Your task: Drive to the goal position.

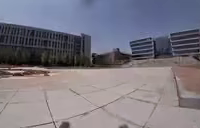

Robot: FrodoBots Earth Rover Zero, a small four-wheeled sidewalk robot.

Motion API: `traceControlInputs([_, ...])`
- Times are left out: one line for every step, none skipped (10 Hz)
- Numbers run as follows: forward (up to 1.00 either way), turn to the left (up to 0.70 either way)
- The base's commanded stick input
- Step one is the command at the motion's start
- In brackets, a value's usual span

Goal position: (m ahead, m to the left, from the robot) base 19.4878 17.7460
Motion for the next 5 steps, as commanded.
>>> traceControlInputs([0.7,0.0])
traceControlInputs([0.7,0.0])
traceControlInputs([0.7,0.0])
traceControlInputs([0.7,0.0])
traceControlInputs([0.7,0.0])
